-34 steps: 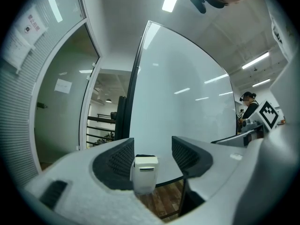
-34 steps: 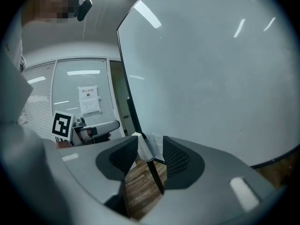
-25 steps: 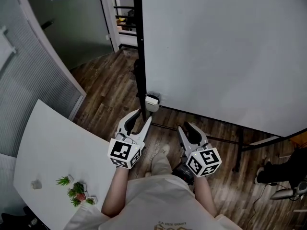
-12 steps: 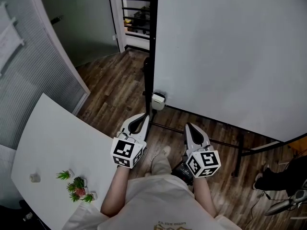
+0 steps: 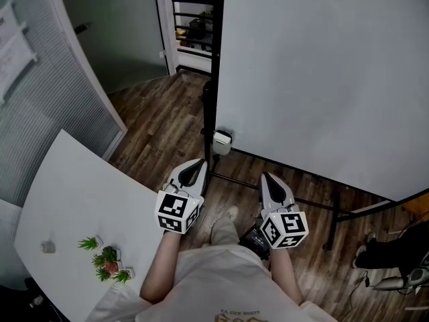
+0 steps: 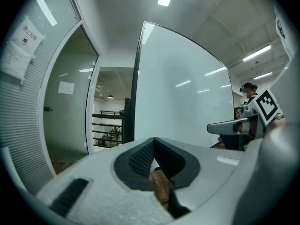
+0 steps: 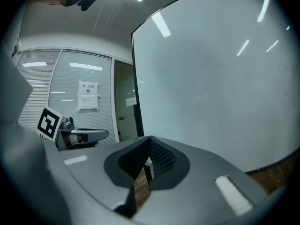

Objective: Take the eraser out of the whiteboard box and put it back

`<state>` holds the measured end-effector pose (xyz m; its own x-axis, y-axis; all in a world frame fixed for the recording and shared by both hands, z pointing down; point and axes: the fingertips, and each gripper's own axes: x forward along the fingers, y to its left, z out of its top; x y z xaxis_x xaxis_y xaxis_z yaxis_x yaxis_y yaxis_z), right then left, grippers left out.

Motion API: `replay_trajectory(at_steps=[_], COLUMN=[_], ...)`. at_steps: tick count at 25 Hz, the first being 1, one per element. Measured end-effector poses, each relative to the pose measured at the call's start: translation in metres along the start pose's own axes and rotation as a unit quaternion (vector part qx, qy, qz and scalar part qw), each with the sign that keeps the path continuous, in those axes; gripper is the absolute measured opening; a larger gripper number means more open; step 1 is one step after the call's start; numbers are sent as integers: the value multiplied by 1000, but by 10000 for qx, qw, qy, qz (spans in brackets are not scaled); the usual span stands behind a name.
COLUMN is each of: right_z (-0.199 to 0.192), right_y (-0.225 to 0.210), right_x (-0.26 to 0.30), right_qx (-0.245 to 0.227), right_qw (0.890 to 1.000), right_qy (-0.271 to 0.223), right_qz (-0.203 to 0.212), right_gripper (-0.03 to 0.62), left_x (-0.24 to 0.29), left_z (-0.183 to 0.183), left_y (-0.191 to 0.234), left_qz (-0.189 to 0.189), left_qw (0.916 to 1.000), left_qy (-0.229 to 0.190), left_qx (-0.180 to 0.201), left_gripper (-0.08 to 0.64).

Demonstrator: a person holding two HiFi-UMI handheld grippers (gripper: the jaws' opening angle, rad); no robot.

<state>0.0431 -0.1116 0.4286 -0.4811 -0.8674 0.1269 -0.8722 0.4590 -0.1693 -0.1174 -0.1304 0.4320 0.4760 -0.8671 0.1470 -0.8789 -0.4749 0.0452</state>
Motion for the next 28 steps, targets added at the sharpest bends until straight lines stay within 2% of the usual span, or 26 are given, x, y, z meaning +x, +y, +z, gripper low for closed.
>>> replay_trajectory(at_steps=[28], right_z=[-1], right_y=[-3], right_x=[0], right_qx=[-182], right_qw=[9998], right_qy=[31], right_qz=[-110], right_gripper=[9], left_x=[1], left_z=[-12], left_y=[4], left_qz=[-37], left_qw=[9998], left_qy=[125], left_qx=[-128], left_gripper=[-2])
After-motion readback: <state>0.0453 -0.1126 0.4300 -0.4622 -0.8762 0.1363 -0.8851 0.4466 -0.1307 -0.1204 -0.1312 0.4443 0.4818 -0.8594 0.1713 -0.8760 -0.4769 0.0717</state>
